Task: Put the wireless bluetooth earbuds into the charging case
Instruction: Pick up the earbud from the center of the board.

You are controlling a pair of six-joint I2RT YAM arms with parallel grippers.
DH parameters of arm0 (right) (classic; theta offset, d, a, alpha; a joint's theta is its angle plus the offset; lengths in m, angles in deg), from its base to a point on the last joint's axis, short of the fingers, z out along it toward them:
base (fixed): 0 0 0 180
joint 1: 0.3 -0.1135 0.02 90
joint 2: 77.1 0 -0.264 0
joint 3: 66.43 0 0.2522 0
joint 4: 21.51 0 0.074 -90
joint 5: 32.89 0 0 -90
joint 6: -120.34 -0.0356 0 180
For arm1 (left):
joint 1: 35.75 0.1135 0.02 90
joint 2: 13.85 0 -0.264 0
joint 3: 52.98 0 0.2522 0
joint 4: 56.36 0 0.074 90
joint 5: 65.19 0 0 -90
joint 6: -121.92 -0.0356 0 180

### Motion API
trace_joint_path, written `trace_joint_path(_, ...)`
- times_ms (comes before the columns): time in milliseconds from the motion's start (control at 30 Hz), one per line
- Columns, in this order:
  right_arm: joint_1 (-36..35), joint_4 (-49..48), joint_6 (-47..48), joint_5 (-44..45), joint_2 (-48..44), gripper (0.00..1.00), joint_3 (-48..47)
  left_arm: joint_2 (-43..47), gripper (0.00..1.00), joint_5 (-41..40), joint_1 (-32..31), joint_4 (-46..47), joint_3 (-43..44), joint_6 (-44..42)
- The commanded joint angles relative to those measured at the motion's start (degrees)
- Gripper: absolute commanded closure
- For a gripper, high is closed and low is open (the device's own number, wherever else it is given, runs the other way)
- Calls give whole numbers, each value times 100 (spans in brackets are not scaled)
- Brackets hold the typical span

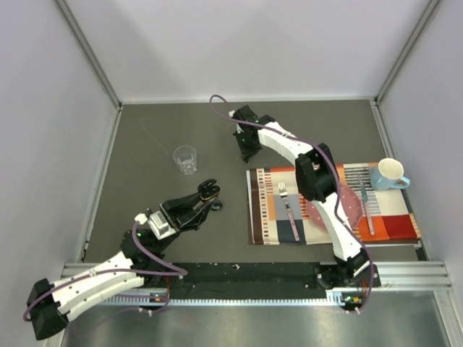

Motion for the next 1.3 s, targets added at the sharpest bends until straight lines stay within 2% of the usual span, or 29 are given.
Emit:
trace_joint_path(0, 31, 71, -112, 31, -276, 99, -28, 8, 100, -44, -13, 193, 17, 108)
trace_joint_path(267, 75, -165, -613, -452, -1190, 100, 252, 8, 100, -114, -13, 211, 35, 91)
trace_joint_path(533, 101, -1965, -1395, -663, -3184, 100, 2439, 184, 100, -395, -13, 228, 26, 3)
trace_joint_path(667, 110, -3334, -1957, -655, -4640, 100, 3913, 202, 100, -474, -13, 237, 17, -50)
trace_joint_path(867, 110, -5085, -2485, -505, -6269, 100, 5742, 175, 100, -606, -13, 448, -9, -76)
trace_joint_path(1000, 58, -6043, -2767, -409, -7235, 100, 6457, 132, 100, -659, -13, 527, -9, -68)
trace_joint_path(1167, -100, -6476, -2855, -233, -7905, 100, 6897, -18, 100, -641, -13, 562, 70, -76)
trace_joint_path(1267, -302, -6512, -2829, -207, -8108, 100, 6845, -114, 100, -589, -13, 606, 123, -68)
